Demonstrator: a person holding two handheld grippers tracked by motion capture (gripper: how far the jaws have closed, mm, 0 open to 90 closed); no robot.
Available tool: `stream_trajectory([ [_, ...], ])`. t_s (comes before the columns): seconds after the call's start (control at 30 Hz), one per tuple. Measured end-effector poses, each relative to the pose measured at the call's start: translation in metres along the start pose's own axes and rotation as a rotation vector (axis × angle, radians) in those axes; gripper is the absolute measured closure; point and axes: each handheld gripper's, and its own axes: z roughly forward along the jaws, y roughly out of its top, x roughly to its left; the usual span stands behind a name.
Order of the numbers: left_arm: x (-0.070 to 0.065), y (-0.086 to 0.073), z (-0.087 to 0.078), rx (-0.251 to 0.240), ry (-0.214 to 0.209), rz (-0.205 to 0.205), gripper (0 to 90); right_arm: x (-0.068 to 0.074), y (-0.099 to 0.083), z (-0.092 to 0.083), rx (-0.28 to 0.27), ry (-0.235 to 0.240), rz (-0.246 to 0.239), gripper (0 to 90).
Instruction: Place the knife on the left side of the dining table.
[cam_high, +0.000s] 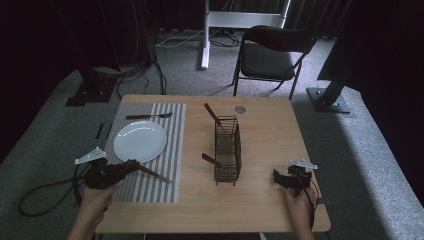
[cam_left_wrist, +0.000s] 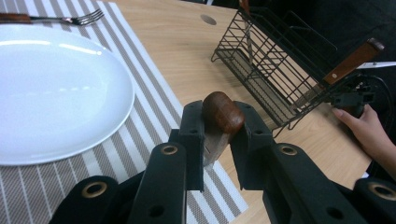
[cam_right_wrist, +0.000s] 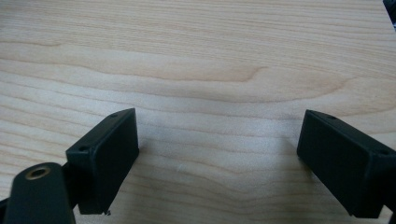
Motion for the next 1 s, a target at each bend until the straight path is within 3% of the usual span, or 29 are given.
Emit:
stream_trajectory([
  [0.63,0.051,-0.042,-0.009,-0.035,0.051,-0.22,69.7,0.0,0.0,0.0,0.0,0.0,0.001,11.9],
  [0.73,0.057,-0.047,-0.006,-0.024,0.087,-0.235,66.1,0.0,0.0,0.0,0.0,0.0,0.002,11.9],
  [0.93,0.073,-0.058,0.0,0.0,0.108,-0.281,59.3,0.0,0.0,0.0,0.0,0.0,0.001,11.9],
  [1.0,0.077,-0.062,0.002,0.018,0.133,-0.295,56.5,0.0,0.0,0.0,-0.001,0.0,0.001,11.9],
])
